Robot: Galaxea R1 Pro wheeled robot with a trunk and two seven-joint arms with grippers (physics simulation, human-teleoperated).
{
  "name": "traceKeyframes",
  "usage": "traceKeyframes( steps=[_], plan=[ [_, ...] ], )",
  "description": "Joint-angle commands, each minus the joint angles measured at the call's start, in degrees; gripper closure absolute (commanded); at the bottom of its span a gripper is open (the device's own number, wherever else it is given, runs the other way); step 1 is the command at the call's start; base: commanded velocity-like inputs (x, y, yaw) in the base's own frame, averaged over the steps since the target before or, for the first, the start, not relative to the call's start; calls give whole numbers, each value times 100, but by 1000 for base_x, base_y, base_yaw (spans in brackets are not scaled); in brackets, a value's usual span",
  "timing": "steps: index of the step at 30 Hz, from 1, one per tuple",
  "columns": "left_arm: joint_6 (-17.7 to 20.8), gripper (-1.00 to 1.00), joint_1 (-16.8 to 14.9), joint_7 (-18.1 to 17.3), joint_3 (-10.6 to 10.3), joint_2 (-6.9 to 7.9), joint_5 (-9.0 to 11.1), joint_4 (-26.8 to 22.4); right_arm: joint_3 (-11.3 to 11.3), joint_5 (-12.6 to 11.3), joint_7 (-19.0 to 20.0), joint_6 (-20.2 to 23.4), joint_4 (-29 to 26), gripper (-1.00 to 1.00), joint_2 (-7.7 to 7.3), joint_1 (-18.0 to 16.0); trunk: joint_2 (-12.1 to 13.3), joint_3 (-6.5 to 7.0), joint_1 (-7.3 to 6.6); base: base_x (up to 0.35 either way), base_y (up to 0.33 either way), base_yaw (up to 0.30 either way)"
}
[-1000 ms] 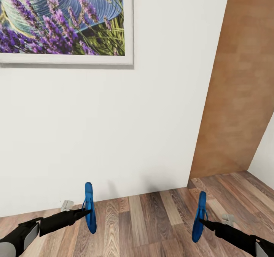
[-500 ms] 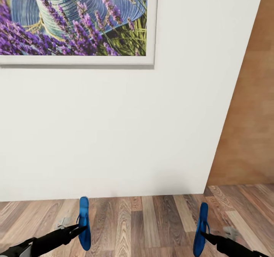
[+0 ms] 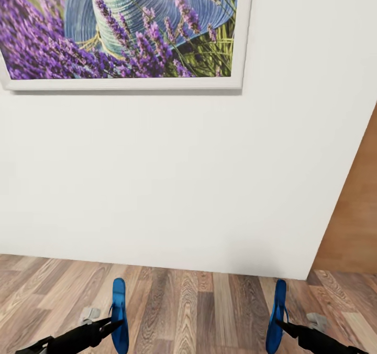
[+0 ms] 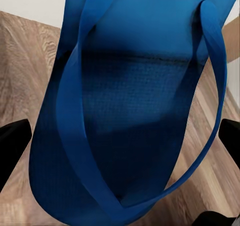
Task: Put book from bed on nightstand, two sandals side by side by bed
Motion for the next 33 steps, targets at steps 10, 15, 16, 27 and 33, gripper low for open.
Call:
traceKeyframes(
  steps=[10,15,16,27,33],
  plan=[
    [-51,100,-5,-5,-11,-2,5,7,-43,12,22,11,1,100,-1,-2,-3,-6,-1,0,0,292],
    [-50,100,-5,-7,-11,-2,5,7,-44,12,23,11,1,100,-1,-2,-3,-6,-1,0,0,292],
    [-50,100,-5,-7,-11,-2,5,7,-44,12,22,11,1,100,-1,-2,-3,-6,-1,0,0,292],
    [-50,100,-5,-7,-11,-2,7,9,-41,12,25,11,1,100,-1,-2,-3,-6,-1,0,0,292],
    [-50,100,-5,-7,-11,-2,7,10,-41,12,22,11,1,100,-1,-2,-3,-6,-1,0,0,292]
  ],
)
